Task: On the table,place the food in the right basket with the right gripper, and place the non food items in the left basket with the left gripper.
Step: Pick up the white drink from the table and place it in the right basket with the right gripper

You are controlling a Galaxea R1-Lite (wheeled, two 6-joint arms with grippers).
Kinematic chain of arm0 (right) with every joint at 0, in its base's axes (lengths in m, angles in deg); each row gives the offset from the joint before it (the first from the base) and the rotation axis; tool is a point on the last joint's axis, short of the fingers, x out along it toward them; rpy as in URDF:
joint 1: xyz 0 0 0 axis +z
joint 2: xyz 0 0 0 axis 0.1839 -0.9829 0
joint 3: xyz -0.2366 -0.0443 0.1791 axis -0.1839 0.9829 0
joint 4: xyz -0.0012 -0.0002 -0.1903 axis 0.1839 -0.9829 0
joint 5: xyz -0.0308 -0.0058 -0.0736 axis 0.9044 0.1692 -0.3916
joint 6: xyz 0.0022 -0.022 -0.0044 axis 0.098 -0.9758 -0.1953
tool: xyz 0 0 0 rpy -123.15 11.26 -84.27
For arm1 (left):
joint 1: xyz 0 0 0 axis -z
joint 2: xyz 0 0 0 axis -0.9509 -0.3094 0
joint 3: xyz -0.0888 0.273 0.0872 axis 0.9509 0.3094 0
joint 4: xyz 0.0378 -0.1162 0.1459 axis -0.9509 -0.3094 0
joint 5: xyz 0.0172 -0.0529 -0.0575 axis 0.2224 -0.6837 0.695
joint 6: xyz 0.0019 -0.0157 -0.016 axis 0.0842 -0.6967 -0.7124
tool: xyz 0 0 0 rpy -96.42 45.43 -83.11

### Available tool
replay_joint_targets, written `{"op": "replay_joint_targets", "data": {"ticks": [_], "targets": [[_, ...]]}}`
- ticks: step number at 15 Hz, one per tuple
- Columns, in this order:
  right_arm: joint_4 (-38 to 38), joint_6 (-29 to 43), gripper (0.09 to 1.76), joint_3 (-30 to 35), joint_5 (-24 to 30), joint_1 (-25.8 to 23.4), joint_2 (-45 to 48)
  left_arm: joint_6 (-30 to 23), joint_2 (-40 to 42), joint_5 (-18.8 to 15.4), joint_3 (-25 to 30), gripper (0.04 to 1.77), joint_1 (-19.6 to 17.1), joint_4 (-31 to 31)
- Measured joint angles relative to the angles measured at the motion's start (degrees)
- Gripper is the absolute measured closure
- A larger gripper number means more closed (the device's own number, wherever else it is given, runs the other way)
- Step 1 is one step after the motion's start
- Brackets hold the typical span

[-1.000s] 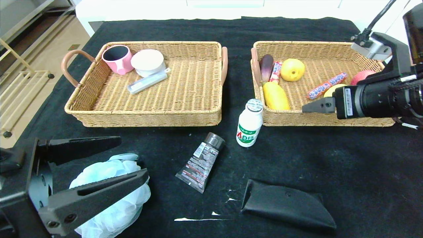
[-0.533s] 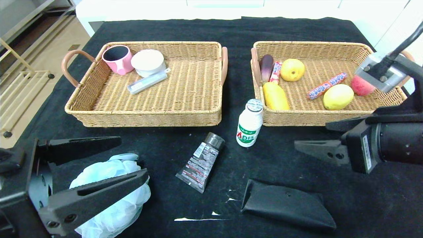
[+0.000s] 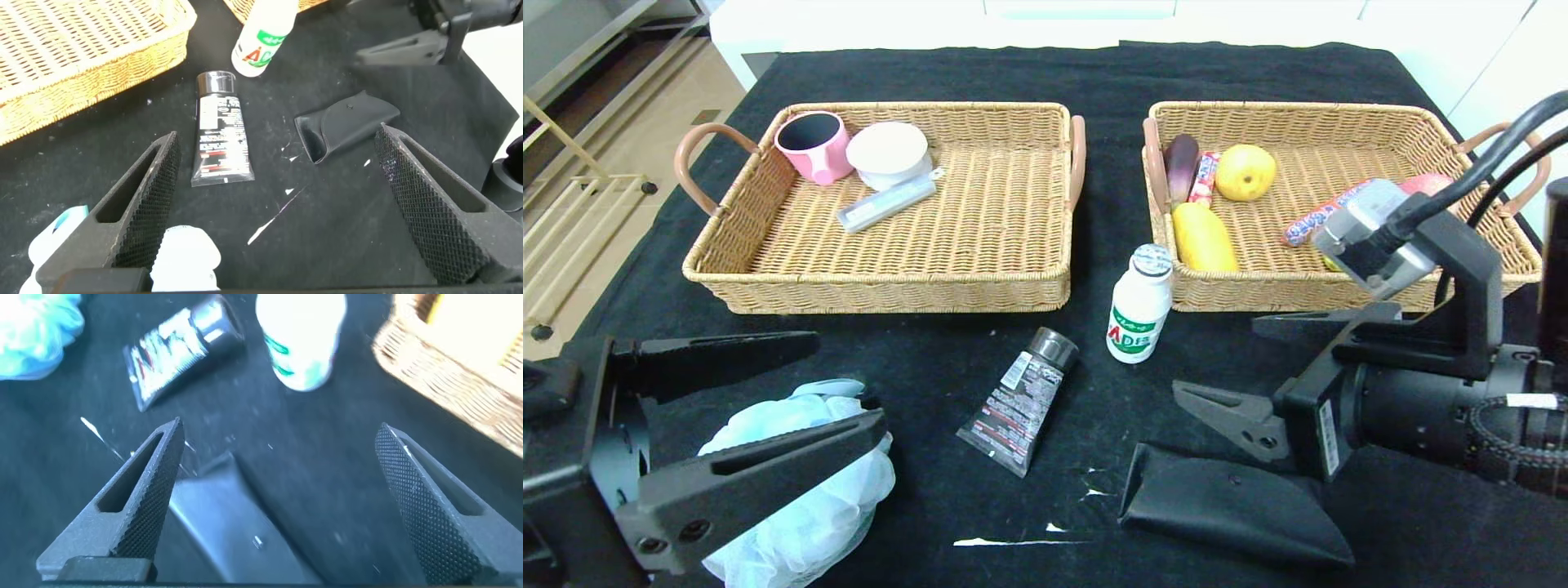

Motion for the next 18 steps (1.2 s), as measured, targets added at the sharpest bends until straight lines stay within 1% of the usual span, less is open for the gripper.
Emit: {"op": "replay_joint_targets", "data": {"ticks": [3,6,10,15,18], "targets": [[1.16,-0.02,0.15,-0.33,-2.24,1.90,-2.00,0.00,0.06,0.13,-0.09,0.09,0.00,0.06],[5.51,-0.07,0.15,-0.43,-4.69,2.79,-4.22,0.02,0.02,0.11,-0.12,0.09,0.00,0.06],[12.47,-0.38,0.15,-1.12,-7.80,3.17,-7.94,0.02,0.00,0.11,-0.06,0.09,-0.07,0.15],[19.03,-0.35,0.15,-2.23,-11.97,3.23,-12.18,0.02,-0.09,0.09,0.00,0.09,-0.10,0.17],[19.75,-0.24,0.14,-3.06,-12.52,3.23,-13.60,0.00,-0.09,0.09,-0.04,0.09,-0.10,0.17]]}}
